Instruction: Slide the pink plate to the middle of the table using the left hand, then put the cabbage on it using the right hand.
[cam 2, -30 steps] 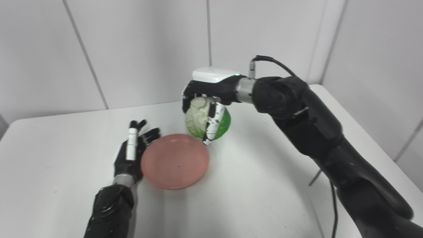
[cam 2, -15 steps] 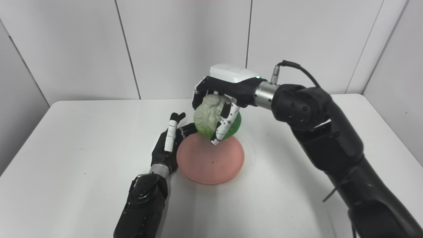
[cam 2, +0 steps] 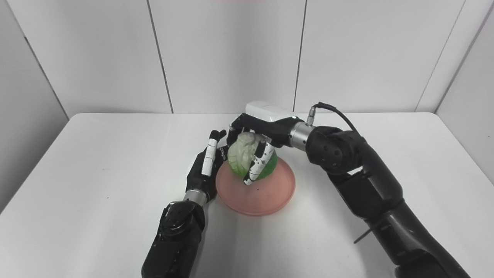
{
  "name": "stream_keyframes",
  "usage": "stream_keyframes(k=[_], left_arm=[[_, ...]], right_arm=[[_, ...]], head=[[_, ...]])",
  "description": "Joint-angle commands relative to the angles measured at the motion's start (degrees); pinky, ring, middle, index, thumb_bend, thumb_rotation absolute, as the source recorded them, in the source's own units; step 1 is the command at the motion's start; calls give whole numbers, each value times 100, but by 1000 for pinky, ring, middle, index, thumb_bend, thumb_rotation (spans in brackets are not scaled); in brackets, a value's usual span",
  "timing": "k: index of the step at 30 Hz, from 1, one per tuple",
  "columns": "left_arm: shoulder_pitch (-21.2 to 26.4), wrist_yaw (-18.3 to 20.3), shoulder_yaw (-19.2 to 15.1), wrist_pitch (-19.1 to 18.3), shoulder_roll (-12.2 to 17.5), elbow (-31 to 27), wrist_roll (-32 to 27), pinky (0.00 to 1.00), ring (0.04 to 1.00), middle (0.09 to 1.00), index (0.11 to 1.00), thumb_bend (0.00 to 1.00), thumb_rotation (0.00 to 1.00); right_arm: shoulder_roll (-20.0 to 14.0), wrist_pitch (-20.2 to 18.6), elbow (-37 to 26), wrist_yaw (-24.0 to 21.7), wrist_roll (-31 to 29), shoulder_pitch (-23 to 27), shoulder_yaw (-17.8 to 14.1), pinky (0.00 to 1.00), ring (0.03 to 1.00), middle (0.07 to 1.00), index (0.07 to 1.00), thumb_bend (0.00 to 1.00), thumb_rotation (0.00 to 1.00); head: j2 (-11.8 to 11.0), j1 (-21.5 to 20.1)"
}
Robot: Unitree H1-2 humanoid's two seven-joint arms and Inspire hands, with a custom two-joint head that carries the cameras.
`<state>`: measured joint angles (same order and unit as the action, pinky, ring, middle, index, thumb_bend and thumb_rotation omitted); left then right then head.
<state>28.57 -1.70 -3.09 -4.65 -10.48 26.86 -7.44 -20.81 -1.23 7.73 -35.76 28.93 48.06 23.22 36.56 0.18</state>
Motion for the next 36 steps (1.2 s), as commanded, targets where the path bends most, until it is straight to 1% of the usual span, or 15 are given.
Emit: stream_keyframes(k=[1, 6, 9, 10, 12, 17, 19, 22, 26, 28, 31, 33, 36], left_arm=[[-65, -39, -24, -152, 11, 148, -27, 857, 754, 682, 887, 911, 876], [-79, -31, -9, -170, 6, 116, -7, 854, 751, 688, 877, 911, 874], [-85, -23, 10, -194, 9, 91, 4, 861, 756, 695, 881, 909, 878], [-86, -27, 17, -208, 11, 84, 12, 844, 756, 692, 882, 914, 882], [-87, -33, 22, -219, 10, 85, 13, 835, 758, 685, 878, 912, 884], [-89, -48, 26, -204, -4, 108, 15, 844, 754, 693, 876, 907, 877], [-96, -45, 36, -187, -15, 107, 17, 843, 752, 703, 876, 903, 874], [-106, -46, 35, -184, -32, 104, 3, 848, 761, 710, 875, 898, 873], [-133, -57, 33, -235, -38, 58, 0, 844, 773, 696, 873, 900, 877], [-148, -48, 29, -254, -37, 43, -10, 846, 795, 704, 876, 906, 876], [-161, -38, 29, -239, -39, 44, -18, 852, 799, 700, 874, 901, 871], [-164, -36, 34, -204, -37, 66, -9, 854, 786, 703, 874, 903, 872], [-166, -20, 28, -173, -41, 84, -27, 847, 784, 686, 868, 902, 863]], right_arm=[[-14, 204, -47, 210, 76, 254, -37, 174, 235, 412, 528, 522, 0], [4, 319, 26, 416, 264, 181, -20, 182, 245, 410, 527, 522, 0], [19, 448, 121, 601, 355, 122, -19, 215, 279, 412, 523, 523, 0], [24, 475, 162, 658, 383, 104, -18, 240, 303, 414, 521, 524, 0], [24, 534, 223, 809, 487, 53, 2, 258, 319, 418, 520, 525, 0], [63, 528, 273, 1188, 805, -133, 16, 266, 329, 426, 519, 525, 0], [98, 553, 312, 1389, 885, -247, 7, 270, 333, 442, 509, 527, 1], [156, 672, 419, 1739, 993, -412, -5, 308, 357, 462, 493, 530, 0], [199, 827, 596, 2075, 1015, -554, -18, 317, 369, 478, 479, 530, 1], [218, 921, 697, 2205, 987, -600, -33, 286, 345, 457, 493, 530, 1], [232, 1019, 776, 2322, 949, -643, -53, 274, 337, 450, 499, 529, 2], [241, 1071, 815, 2409, 936, -676, -64, 273, 335, 449, 499, 530, 1], [247, 1129, 856, 2529, 953, -705, -68, 270, 334, 441, 502, 530, 1]], head=[[5, -4], [19, -11], [39, -28], [46, -35], [46, -35], [65, -43], [79, -33], [88, -28], [99, -28], [105, -33], [110, -35], [112, -37], [112, -42]])
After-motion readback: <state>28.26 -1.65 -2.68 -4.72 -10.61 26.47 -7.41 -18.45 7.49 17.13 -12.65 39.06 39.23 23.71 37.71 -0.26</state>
